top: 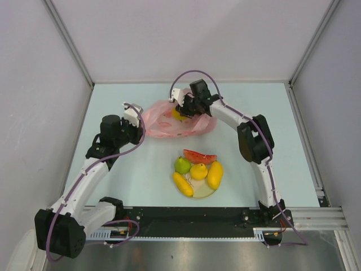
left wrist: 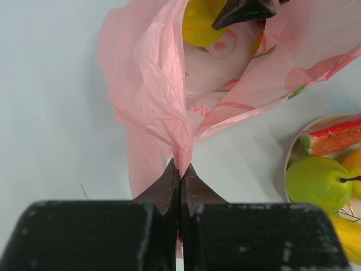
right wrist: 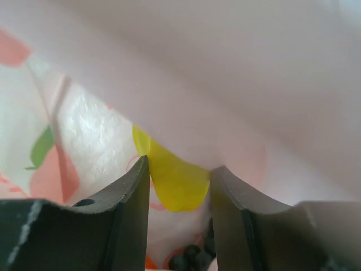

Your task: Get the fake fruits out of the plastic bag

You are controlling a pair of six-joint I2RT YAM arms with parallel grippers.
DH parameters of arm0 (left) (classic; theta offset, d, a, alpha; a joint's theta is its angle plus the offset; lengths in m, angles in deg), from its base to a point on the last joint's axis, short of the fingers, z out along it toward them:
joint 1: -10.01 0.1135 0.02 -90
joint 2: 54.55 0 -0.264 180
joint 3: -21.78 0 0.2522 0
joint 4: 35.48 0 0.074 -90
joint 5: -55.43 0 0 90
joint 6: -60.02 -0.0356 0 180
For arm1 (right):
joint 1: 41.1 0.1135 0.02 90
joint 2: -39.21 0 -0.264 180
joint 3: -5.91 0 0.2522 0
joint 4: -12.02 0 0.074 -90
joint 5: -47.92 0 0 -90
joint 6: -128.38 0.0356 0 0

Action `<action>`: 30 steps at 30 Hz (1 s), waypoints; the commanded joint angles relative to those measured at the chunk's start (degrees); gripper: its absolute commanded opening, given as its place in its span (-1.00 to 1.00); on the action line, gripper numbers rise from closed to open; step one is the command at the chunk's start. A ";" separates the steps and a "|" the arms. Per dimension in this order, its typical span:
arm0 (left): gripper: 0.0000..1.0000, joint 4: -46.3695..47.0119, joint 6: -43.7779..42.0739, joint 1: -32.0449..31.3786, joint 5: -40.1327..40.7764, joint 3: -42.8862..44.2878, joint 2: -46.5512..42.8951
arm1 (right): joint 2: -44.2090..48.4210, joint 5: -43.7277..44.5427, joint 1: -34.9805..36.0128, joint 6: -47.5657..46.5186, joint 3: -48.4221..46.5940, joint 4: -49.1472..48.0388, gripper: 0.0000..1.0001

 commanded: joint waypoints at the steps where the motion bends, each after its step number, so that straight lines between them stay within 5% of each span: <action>1: -0.99 2.96 1.67 0.52 -1.78 2.68 0.66 | 10.53 -3.62 0.18 8.34 -0.21 -6.33 -0.58; 10: -0.99 4.27 3.78 0.52 -2.22 3.64 1.98 | 23.64 -14.25 -0.18 23.72 7.08 -3.25 -0.57; 16: -0.99 4.98 4.83 0.60 -2.58 5.05 3.21 | 30.14 -16.28 0.26 23.21 16.21 0.61 -0.56; 30: -0.97 5.68 5.54 0.52 -2.49 5.57 4.97 | 54.49 -12.95 4.47 -4.29 35.09 29.88 -0.55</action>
